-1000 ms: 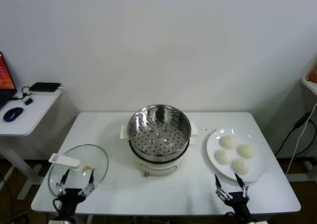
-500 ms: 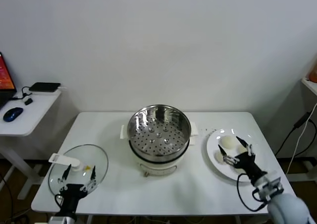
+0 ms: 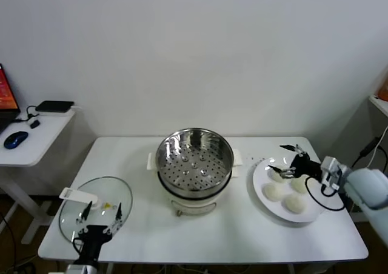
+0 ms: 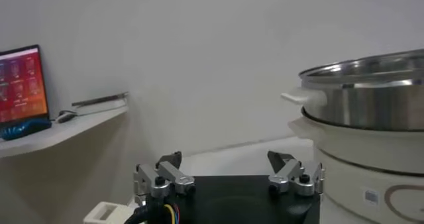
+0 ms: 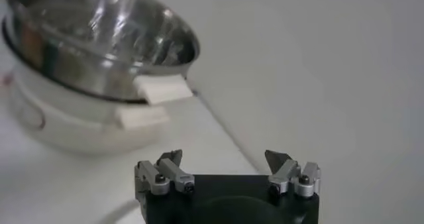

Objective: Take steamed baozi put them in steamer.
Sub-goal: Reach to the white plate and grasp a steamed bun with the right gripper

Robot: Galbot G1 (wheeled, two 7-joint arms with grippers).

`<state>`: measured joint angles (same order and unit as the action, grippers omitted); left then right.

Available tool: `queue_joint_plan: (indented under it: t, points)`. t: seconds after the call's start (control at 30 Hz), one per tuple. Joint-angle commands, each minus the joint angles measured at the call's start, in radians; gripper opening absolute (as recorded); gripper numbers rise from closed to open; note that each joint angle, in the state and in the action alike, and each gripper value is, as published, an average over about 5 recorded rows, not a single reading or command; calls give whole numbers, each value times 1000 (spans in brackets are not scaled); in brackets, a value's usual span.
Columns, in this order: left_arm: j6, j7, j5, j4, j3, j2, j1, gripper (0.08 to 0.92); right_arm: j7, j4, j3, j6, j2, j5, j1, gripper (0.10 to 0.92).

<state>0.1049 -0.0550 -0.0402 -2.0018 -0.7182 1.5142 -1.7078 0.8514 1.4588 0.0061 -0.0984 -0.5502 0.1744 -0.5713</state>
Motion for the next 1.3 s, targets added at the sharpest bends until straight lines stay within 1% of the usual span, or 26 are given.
queue_joint_plan:
  t: [0.03,0.17,0.4,0.77,0.9,1.3]
  points:
    - [-5,13,3,1,3,2,-4,823,319,-333,-631,128,23,-109,670,823]
    - [-8,14,4,-1,1,0,-6,823,373,-448,-763,174,-66,-170,777,823]
    - [-17,14,5,-2,-6,-2,-1,823,424,-603,-875,230,-200,-283,807,823]
    - [-30,13,6,2,-14,-3,12,823,399,-768,-818,246,-342,-374,751,823]
    - [-31,14,6,5,-16,-2,14,823,391,-812,-790,247,-375,-396,722,823]
    - [-37,13,6,3,-22,-7,18,823,366,-877,-705,251,-437,-431,627,823]
